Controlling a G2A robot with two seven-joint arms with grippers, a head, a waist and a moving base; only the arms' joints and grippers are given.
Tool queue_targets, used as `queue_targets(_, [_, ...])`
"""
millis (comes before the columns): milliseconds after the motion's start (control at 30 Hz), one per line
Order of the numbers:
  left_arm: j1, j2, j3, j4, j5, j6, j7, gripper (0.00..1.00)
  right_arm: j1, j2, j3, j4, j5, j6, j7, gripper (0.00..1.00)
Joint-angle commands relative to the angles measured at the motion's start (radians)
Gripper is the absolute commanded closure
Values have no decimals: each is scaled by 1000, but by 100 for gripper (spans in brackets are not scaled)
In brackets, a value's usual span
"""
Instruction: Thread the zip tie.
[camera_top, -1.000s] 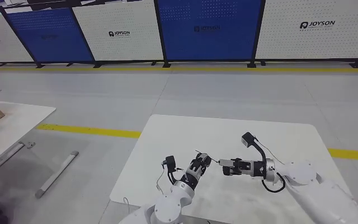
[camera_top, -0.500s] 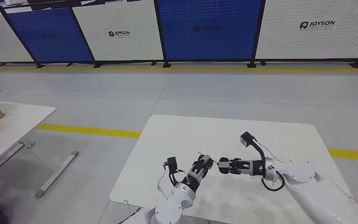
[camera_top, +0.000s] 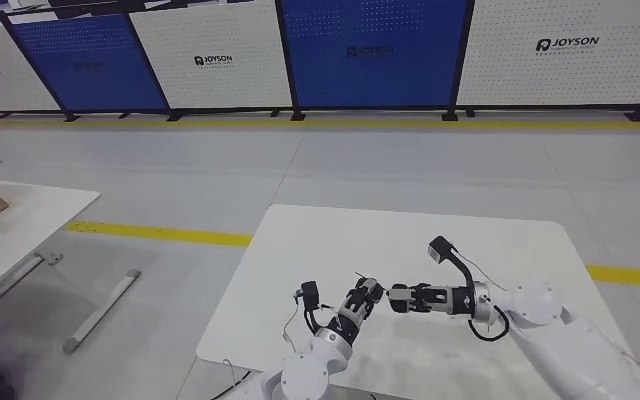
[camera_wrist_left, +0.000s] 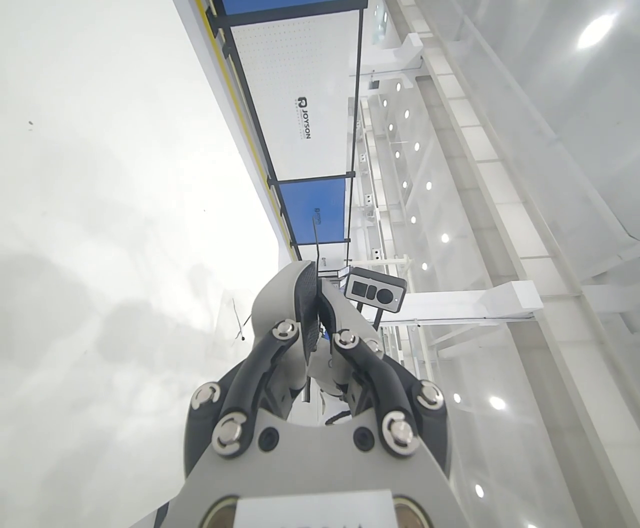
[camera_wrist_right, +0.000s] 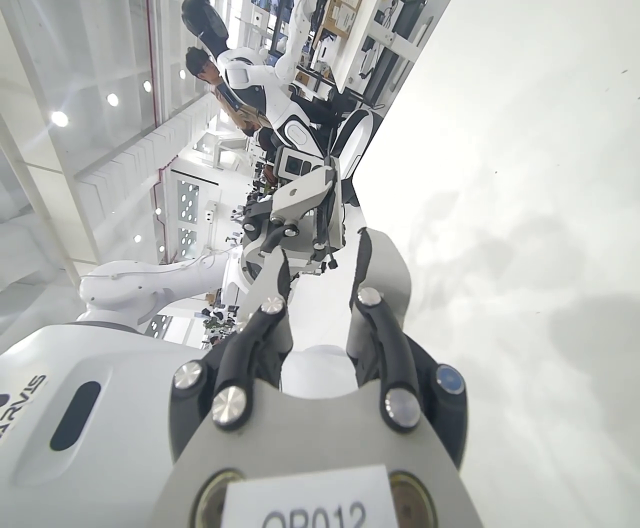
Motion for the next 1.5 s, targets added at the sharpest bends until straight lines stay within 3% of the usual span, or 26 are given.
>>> queue_targets(0, [3,-3,-3,0,4,-1,0,100,-1,-2,4,2,-4,2,2,100])
queue_targets(167, [10,-10,-10,0,11,-4,3,100,-6,-6,14,2,-12,6,5,100])
queue_targets(200, [12,-12,-11,0,12,-5,4,93,-7,-7,16,2,-14,7,6,100])
queue_targets(233, [14,-13,-12,0,11,-6,3,62,-8,-7,19,1,-18,6,11,100])
queue_targets(267, [14,-13,-12,0,11,-6,3,0,-9,-8,21,-1,-20,4,15,100])
queue_targets(533, [14,-13,-12,0,11,-6,3,0,-12,-8,28,-4,-26,2,19,100])
queue_targets(667, [19,-11,-35,12,-9,-18,-73,0,-27,-6,36,-26,-21,-4,42,100])
queue_targets(867, [41,4,-116,8,-47,-29,-231,0,-20,1,54,-24,-21,26,165,100])
queue_targets(967, [42,6,-124,9,-49,-31,-243,0,-17,0,57,-25,-24,52,186,100])
queue_targets(1233, [43,6,-120,14,-32,-33,-267,0,-17,0,57,-25,-24,52,186,100])
queue_targets(1367, [64,12,-133,20,4,-96,-345,0,-17,0,57,-25,-24,52,186,100])
queue_targets(1467, [71,13,-137,23,4,-100,-355,0,-17,0,57,-25,-24,52,186,100])
